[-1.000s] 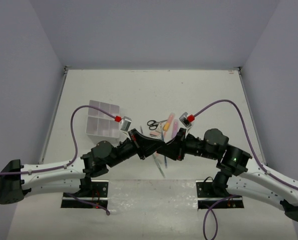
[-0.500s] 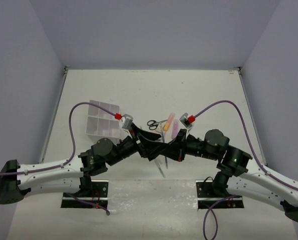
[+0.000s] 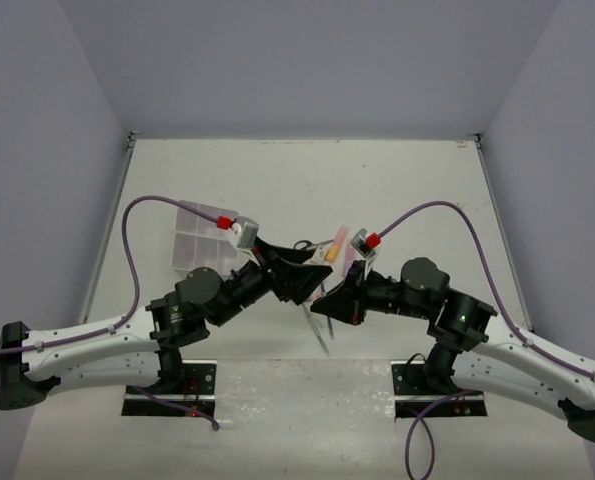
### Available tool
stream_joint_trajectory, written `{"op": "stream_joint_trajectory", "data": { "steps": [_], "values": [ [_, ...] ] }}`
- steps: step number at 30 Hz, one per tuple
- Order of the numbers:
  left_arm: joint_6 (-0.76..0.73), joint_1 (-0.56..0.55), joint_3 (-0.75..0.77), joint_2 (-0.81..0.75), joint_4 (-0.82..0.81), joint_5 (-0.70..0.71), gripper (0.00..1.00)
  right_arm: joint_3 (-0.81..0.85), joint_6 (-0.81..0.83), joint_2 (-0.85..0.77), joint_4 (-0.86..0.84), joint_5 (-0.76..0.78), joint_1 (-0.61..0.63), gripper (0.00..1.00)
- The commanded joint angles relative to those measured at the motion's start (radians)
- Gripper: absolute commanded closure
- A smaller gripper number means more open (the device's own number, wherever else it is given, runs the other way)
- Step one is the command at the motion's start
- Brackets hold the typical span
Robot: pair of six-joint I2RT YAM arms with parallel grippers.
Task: Sort the stationery into containers
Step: Close the pen cap on the pen.
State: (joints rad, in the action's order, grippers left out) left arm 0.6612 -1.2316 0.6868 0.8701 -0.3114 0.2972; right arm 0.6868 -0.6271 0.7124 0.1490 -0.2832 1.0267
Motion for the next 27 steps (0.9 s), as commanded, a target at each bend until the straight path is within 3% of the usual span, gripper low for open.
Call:
{"op": "stream_joint_trajectory", "data": {
  "steps": [1, 4, 8, 10, 14, 21, 27],
  "values": [
    [-0.064, 0.003, 0.069, 0.037, -0.005, 0.039, 0.21, 0.02, 0.035, 0.004, -0.03, -0.061, 0.001, 1.0],
    [-0.068, 0.003, 0.074, 0.051, -0.019, 0.024, 0.23, 0.025, 0.038, 0.007, -0.023, -0.065, 0.001, 1.0],
    [-0.061, 0.004, 0.073, 0.059, -0.025, 0.01, 0.38, 0.026, 0.035, -0.001, -0.019, -0.059, 0.003, 1.0],
    [-0.05, 0.004, 0.066, 0.065, -0.028, 0.004, 0.58, 0.032, 0.037, -0.006, -0.009, -0.049, 0.002, 1.0],
    [-0.029, 0.004, 0.032, 0.064, -0.061, -0.022, 0.75, 0.046, 0.041, -0.008, 0.01, -0.033, 0.001, 1.0],
    [0.003, 0.004, 0.039, 0.112, -0.061, -0.098, 0.92, 0.088, 0.037, -0.008, 0.041, 0.024, 0.003, 1.0],
    [0.031, 0.004, 0.009, 0.12, -0.067, -0.108, 1.0, 0.146, 0.05, -0.011, 0.071, 0.07, 0.003, 1.0]
  ]
}}
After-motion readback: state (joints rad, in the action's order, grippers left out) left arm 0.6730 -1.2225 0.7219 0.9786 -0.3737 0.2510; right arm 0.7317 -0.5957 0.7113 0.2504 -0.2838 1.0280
